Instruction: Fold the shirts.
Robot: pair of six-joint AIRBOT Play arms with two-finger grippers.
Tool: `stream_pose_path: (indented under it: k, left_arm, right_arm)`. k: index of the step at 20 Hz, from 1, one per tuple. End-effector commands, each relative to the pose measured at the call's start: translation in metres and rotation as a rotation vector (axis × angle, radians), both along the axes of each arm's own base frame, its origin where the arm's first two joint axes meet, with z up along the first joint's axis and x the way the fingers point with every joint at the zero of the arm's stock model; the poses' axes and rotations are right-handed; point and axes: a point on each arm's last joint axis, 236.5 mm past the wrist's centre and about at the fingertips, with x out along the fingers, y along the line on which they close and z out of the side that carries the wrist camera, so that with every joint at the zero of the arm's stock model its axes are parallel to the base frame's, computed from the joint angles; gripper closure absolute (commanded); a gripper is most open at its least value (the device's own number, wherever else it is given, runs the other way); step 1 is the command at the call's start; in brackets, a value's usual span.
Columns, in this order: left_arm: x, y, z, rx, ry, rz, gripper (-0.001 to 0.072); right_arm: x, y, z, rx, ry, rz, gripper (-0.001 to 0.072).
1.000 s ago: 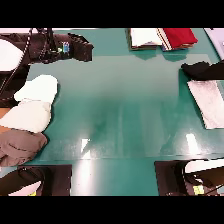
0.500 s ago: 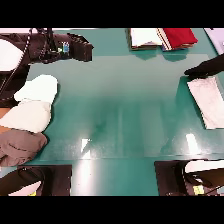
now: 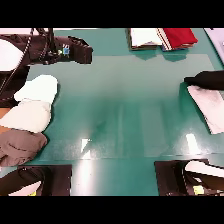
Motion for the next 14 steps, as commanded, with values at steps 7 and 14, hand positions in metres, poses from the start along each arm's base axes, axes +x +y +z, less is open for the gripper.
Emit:
stream_pose_path:
  k: [7,14]
  left_arm:
    - [-0.003,0.001,-0.005,0.032,0.002,-0.016,0.0683]
    - [-0.002,0.001,-0.004,0.028,0.0,-0.015,0.0683]
  right_arm:
    - [-0.146,-0.028,-0.089,-0.063,0.385,-0.189,0.0153]
    - [-0.058,0.025,-0.018,-0.012,-0.02,-0.097,0.0155]
